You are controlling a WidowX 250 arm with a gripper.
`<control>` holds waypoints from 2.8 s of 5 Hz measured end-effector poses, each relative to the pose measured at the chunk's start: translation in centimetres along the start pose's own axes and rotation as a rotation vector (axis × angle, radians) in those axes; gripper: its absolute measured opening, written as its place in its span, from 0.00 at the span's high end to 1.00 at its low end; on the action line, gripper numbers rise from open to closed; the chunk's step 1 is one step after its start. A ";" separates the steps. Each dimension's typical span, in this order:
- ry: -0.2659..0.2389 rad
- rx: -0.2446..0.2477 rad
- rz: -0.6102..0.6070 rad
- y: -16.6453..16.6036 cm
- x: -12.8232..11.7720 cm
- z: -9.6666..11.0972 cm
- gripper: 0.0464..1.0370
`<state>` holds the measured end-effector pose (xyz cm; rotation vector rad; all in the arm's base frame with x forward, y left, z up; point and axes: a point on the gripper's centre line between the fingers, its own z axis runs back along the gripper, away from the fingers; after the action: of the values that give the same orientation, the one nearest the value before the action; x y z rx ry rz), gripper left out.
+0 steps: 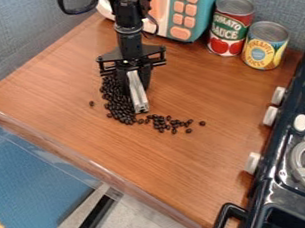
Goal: Sweep into pile
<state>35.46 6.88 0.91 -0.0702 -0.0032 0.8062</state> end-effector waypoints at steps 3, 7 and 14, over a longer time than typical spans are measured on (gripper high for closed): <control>0.092 -0.071 0.029 -3.6 -1.0 2.4 0.65; 0.050 -0.105 -0.089 -9.7 -6.3 2.6 0.65; -0.075 -0.070 -0.164 -8.4 -7.3 -0.8 0.65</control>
<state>36.51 -4.19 0.81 -0.1046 -0.1071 0.6446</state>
